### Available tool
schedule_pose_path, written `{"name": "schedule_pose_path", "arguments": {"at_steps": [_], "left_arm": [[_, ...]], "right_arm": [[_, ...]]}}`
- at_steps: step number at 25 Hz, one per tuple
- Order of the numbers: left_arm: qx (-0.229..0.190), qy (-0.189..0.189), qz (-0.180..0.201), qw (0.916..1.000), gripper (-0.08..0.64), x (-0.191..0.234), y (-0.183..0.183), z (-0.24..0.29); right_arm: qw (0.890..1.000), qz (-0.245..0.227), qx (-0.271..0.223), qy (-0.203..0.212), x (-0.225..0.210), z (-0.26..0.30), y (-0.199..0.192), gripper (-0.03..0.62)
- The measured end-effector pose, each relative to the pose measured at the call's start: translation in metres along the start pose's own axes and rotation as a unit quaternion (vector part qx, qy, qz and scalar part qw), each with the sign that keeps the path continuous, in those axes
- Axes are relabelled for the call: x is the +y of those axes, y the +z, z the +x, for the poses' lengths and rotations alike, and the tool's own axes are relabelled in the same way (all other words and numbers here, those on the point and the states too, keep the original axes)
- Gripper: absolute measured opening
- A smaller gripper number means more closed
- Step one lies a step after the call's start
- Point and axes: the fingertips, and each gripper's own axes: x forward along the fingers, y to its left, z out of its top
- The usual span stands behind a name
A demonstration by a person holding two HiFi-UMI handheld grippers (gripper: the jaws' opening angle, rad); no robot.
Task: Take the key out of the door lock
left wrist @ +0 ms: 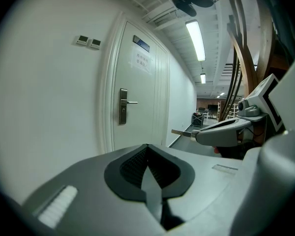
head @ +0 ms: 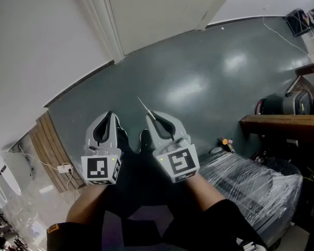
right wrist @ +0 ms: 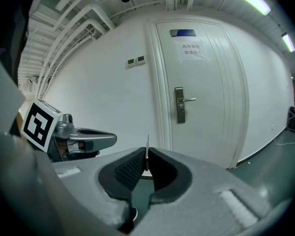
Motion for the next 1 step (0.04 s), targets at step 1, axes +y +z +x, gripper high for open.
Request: {"name": "schedule_pose_path", "arguments": {"at_steps": [1], "left_arm": [[0.000,0.001,0.000,1.0000,0.017,-0.0002,0.0004,-0.0004]], "right_arm": [[1.000,0.000,0.000,0.000,0.0001,-0.0001,-0.0005,0.014]]}}
